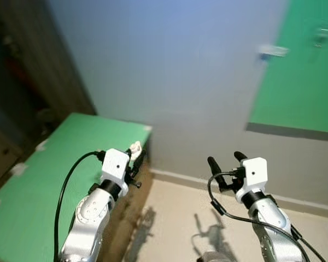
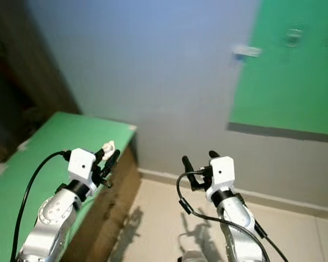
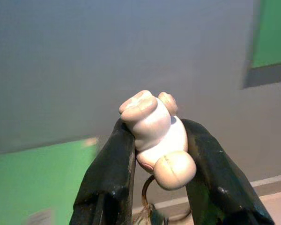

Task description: Hang keys on a hook

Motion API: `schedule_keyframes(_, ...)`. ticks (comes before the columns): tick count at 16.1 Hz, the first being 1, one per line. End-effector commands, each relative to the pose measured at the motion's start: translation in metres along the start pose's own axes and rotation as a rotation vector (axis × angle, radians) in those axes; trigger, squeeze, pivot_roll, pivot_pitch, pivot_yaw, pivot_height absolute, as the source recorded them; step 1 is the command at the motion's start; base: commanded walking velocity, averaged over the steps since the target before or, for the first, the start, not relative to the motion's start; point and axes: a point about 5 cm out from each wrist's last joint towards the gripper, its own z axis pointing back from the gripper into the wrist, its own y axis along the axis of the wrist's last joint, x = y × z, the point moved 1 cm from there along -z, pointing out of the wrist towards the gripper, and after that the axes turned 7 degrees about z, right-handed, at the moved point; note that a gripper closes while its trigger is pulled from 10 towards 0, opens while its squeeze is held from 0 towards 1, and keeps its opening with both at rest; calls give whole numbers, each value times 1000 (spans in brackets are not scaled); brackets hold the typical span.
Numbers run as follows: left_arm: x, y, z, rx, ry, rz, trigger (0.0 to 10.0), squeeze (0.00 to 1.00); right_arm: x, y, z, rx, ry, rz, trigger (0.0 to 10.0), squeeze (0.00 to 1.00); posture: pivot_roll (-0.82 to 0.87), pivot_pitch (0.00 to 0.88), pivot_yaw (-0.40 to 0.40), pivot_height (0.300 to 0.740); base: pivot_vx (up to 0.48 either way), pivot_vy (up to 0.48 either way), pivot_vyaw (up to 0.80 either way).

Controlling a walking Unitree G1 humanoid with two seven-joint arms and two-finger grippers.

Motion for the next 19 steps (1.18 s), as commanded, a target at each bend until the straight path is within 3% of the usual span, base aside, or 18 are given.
schedule_keyframes(1, 0, 7, -5, 22, -22, -20, 0, 0, 0, -4, 3, -15, 0, -9, 10000, 0, -283, 0, 150, 740, 0, -480, -538)
schedule_keyframes(6, -14, 8, -8, 16, 30, -24, 0, 0, 0, -9, 2, -64, 17, 25, 10000, 0, -282, 0, 147, 740, 0, -480, -324)
schedule_keyframes(8, -25, 15, -16, 13, 49, -14, 0, 0, -6, -1, -3, -48, 95, 23, 10000, 0, -284, 0, 146, 740, 0, -240, 0)
schedule_keyframes(11, -36, 41, -34, 18, 18, -24, 0, 0, -10, 18, -14, -23, 211, 11, 10000, 0, -285, 0, 145, 740, 0, 0, 0)
schedule_keyframes(12, -46, 64, -43, 55, -3, -20, 0, 0, -5, 31, -23, -27, 264, 15, 10000, 0, -286, 0, 148, 740, 0, 0, 0)
schedule_keyframes(13, -50, 71, -45, 66, -10, -20, 0, 0, -2, 36, -26, -23, 270, 21, 10000, 0, -287, 0, 150, 740, 0, 0, 0)
schedule_keyframes(14, -61, 91, -49, 85, -65, -18, 0, 0, 5, 51, -30, -8, 329, 36, 10000, 0, -285, 0, 153, 740, 0, 0, 0)
schedule_keyframes(15, -67, 96, -50, 62, -126, -29, 0, 0, 8, 59, -31, -9, 383, 40, 10000, 0, -283, 0, 154, 740, 0, 0, 0)
schedule_keyframes(17, -80, 93, -49, -43, -248, -3, 0, 0, 18, 66, -34, -35, 439, 86, 10000, 0, -282, 0, 154, 740, 0, 0, 0)
schedule_keyframes(18, -82, 92, -49, -56, -257, 8, 0, 0, 19, 67, -35, -39, 441, 94, 10000, 0, -282, 0, 154, 740, 0, 0, 0)
schedule_keyframes(19, -87, 80, -40, -137, -341, 86, 0, 0, 26, 70, -38, -38, 431, 109, 10000, 0, -283, 0, 152, 740, 0, 0, 0)
